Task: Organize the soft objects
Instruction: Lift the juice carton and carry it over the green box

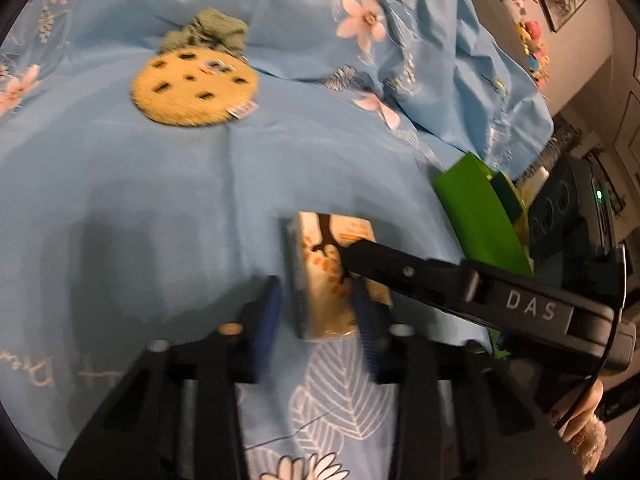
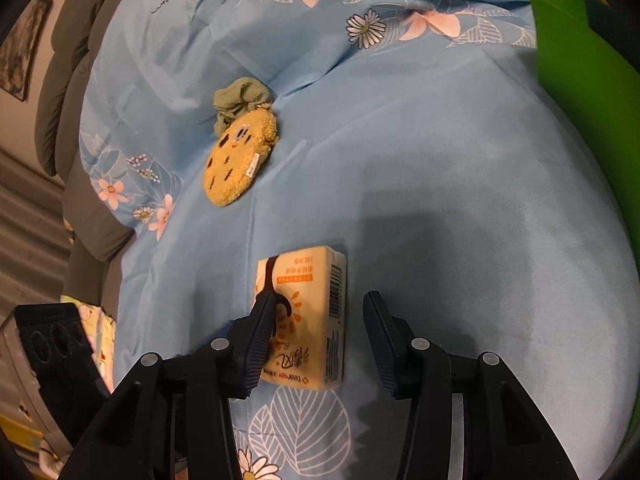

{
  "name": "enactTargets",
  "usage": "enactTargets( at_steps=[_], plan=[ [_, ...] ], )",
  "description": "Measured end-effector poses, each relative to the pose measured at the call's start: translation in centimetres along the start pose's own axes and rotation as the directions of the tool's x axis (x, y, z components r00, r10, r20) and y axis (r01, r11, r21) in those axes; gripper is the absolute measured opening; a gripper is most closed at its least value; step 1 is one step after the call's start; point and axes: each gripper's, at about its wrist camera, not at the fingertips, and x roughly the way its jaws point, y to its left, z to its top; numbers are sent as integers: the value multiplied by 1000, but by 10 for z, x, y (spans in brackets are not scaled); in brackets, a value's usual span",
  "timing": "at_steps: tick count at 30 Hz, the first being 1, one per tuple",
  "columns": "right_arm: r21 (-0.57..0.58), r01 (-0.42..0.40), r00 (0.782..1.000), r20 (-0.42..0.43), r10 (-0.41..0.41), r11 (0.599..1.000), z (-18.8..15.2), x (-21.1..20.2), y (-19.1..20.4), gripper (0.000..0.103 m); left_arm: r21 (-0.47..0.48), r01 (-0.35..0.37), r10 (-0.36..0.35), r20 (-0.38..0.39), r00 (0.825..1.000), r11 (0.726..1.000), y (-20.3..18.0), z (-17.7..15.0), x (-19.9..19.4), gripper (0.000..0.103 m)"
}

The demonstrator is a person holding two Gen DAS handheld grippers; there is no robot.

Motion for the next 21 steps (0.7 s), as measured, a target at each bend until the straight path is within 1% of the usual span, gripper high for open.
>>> enactTargets(
  at_steps=[1,2,3,8,11,14,16,19,21],
  plan=[
    [3,-4,1000,-2,4,1000,0,1,0,46,5,12,-12,-10,1000,1000,-1,-1,3,20],
    [-3,-7,1000,0,7,1000,0,1,1,45,3,40,-40,-19,999,999,-3,-1,7,19],
    [-14,4,1000,7,-4,1000,0,0,3,45,-2,55,-55,-16,998,998,-4,-2,7,19],
    [-32,30,999,45,-28,999,0,-15,4,42,56,58,-59,5,998,997,-20,-4,5,16],
    [-63,56,992,117,-48,996,1,-42,11,42,97,67,-71,38,997,993,-35,-2,-4,16],
    [-74,100,973,216,-82,992,1,-81,11,42,122,125,-135,74,988,985,-58,3,-16,16],
    [-63,118,959,267,-97,991,1,-102,6,42,143,150,-164,89,982,978,-75,6,-20,16],
    [-24,142,926,358,-124,990,3,-140,-12,42,188,198,-218,98,971,962,-109,12,-20,16],
    [10,140,909,395,-133,990,6,-158,-26,42,225,227,-253,95,963,947,-133,15,-15,16]
  ],
)
